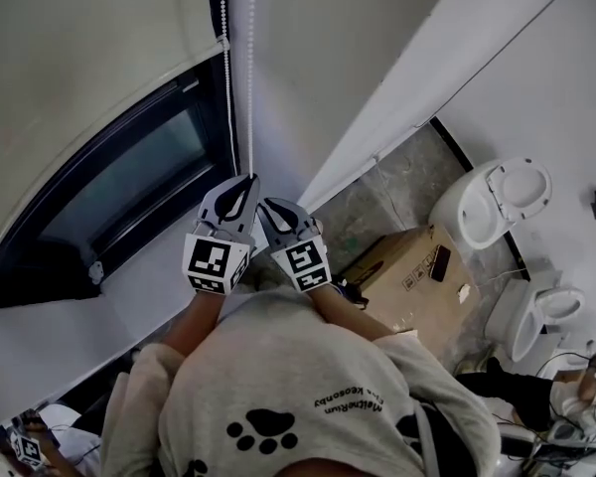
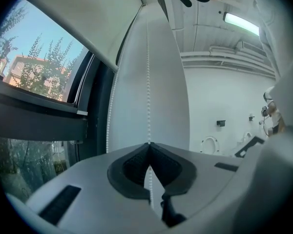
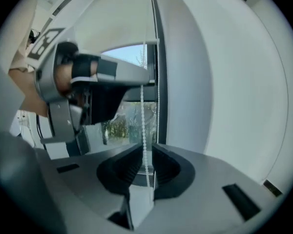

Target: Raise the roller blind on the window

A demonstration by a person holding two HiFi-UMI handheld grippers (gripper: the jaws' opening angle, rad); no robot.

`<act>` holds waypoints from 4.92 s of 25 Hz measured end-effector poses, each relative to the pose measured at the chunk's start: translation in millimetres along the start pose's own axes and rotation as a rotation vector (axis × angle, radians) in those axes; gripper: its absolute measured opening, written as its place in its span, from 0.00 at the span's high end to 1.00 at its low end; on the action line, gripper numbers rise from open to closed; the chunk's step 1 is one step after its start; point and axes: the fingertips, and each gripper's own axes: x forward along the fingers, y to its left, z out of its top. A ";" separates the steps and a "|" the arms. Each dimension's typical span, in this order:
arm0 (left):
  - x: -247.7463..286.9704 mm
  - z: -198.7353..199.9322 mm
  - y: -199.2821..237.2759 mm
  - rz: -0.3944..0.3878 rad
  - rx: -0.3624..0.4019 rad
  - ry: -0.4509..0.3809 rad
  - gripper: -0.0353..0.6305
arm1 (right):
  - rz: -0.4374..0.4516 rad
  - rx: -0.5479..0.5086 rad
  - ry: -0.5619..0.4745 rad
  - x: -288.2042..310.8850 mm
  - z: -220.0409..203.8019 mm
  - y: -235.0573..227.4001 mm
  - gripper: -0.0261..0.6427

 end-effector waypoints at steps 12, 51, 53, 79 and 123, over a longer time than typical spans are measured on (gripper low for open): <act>-8.1 0.0 -1.1 -0.078 0.010 -0.023 0.94 | -0.120 -0.006 -0.231 -67.7 162.7 1.3 0.84; -19.5 -68.0 -0.4 -0.105 0.013 0.041 0.94 | -0.174 -0.068 -0.273 -40.5 236.3 7.0 0.94; -21.8 -83.0 -0.7 -0.106 0.004 0.070 0.94 | -0.178 -0.061 -0.253 -35.2 222.2 9.3 0.94; -44.8 -47.9 -2.9 -0.234 -0.034 0.095 0.92 | -0.160 -0.009 -0.218 -21.1 188.5 8.2 0.94; -13.6 232.4 14.9 -0.029 0.177 -0.203 0.93 | -0.126 -0.091 -0.263 -16.3 191.9 10.8 0.94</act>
